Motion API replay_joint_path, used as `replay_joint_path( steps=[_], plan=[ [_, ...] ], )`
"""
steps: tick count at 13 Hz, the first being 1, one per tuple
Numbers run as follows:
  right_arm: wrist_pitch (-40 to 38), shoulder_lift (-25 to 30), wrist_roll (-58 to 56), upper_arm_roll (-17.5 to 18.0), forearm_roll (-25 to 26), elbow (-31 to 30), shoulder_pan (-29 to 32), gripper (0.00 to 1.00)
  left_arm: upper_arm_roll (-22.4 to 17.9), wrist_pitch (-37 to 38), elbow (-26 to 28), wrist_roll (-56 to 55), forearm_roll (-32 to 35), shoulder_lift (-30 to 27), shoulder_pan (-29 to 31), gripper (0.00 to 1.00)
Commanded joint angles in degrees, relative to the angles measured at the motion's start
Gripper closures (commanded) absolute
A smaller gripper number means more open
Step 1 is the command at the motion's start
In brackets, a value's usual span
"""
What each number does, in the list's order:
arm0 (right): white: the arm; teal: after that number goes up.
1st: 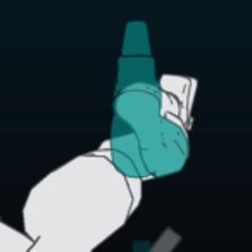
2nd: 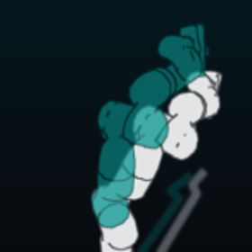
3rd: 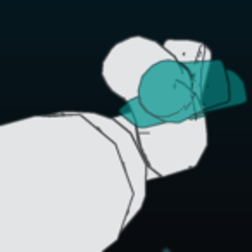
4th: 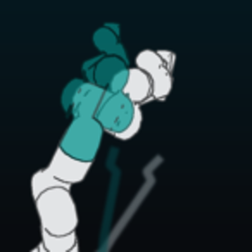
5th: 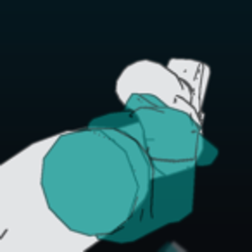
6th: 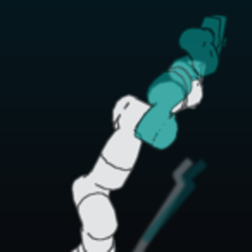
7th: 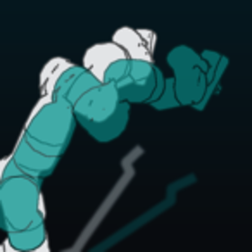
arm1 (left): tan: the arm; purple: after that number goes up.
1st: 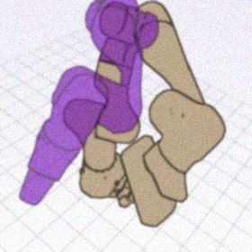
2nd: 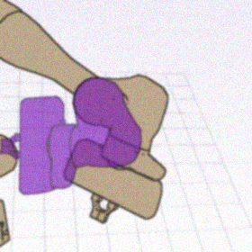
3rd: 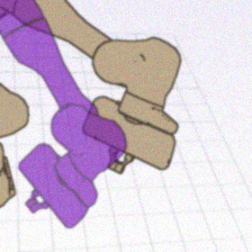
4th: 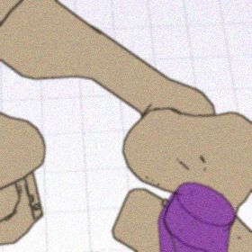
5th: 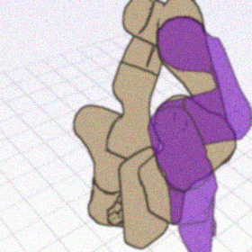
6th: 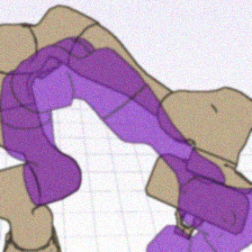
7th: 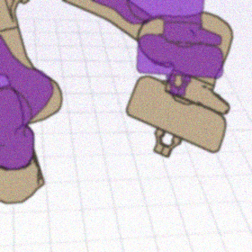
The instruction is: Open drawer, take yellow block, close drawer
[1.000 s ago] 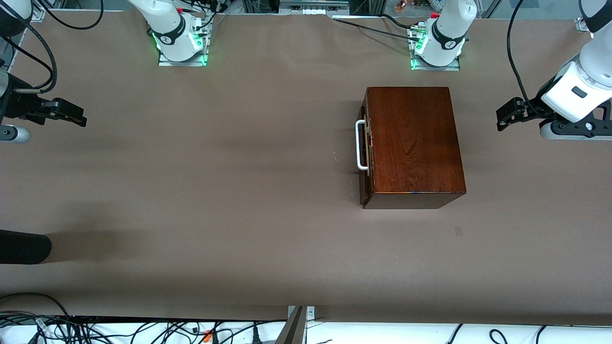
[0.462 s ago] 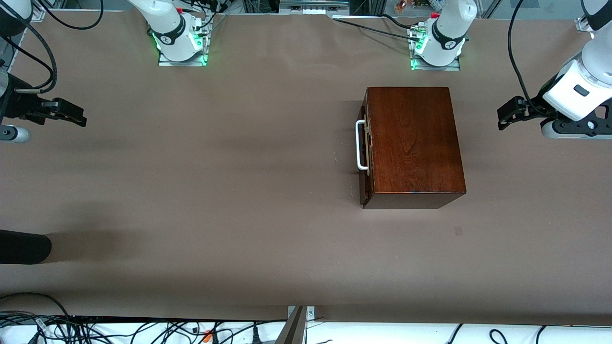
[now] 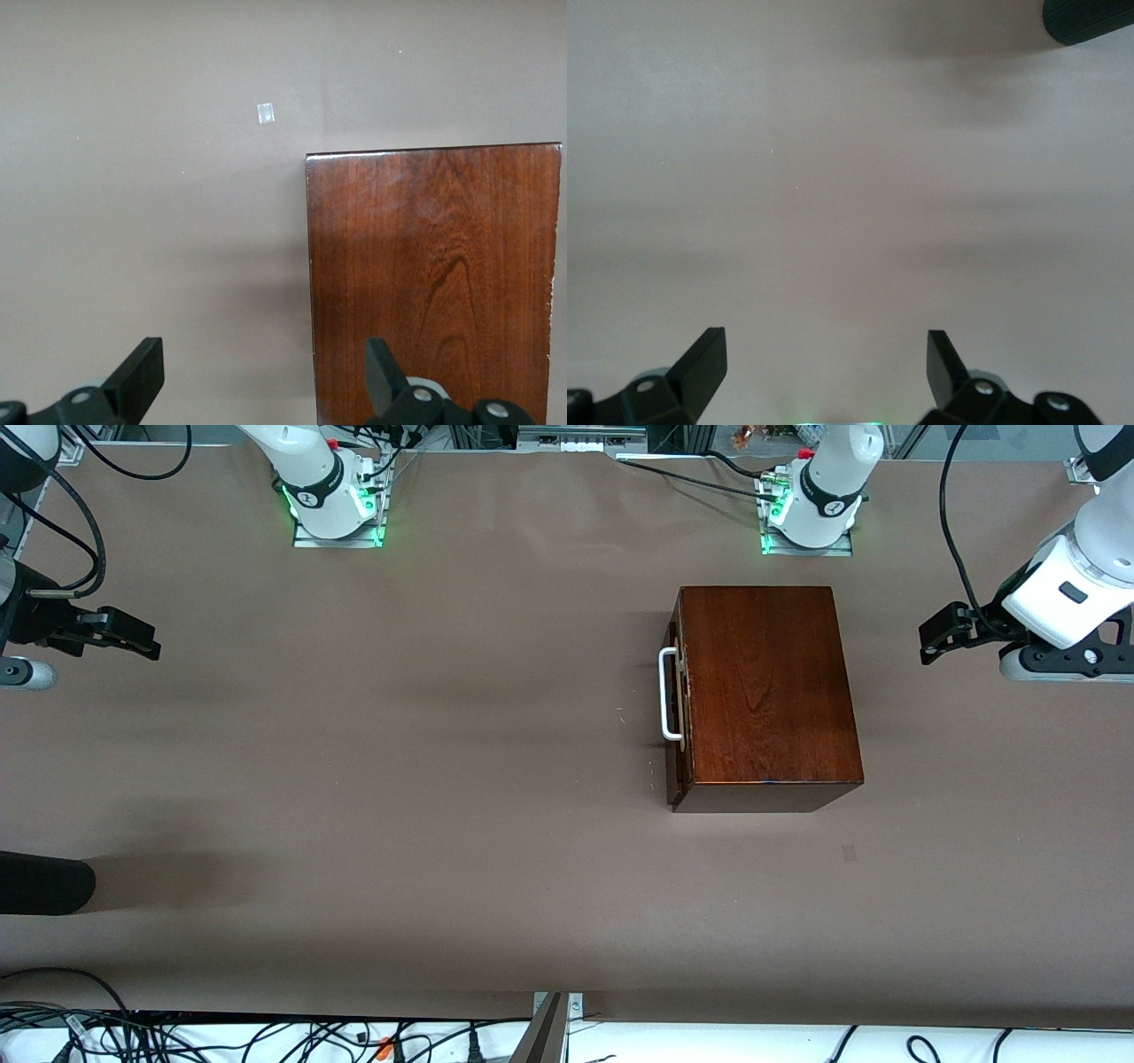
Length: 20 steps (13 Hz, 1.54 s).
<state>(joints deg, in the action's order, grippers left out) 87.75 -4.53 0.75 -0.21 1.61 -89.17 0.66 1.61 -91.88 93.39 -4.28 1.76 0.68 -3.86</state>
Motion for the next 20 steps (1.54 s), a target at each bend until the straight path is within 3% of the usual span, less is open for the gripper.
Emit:
replay_joint_path(
  steps=[1, 4, 9, 14, 20],
  plan=[
    [0.5, 1.5, -1.1, 0.8, -0.3, -1.2, 1.1, 0.0, 0.8, 2.4, -1.9, -0.6, -0.5, 0.3, -0.2, 0.0],
    [0.5, 1.5, -1.1, 0.8, -0.3, -1.2, 1.1, 0.0, 6.0, 4.5, -1.9, -0.4, -1.2, 1.0, -0.3, 0.0],
    [0.5, 1.5, -1.1, 0.8, -0.4, -1.2, 1.1, 0.0, 15.6, 4.2, -4.4, -2.1, -0.3, 8.6, -1.8, 0.0],
    [0.5, 1.5, -1.2, 0.8, -0.4, -1.2, 1.1, 0.0, 15.6, -2.0, -7.7, -22.1, -0.1, 16.4, -12.5, 0.0],
    [0.5, 1.5, -1.2, 0.8, -0.4, -1.2, 1.1, 0.0, 15.6, -8.7, -5.9, -32.7, 5.7, 22.7, -21.6, 0.0]
  ],
)
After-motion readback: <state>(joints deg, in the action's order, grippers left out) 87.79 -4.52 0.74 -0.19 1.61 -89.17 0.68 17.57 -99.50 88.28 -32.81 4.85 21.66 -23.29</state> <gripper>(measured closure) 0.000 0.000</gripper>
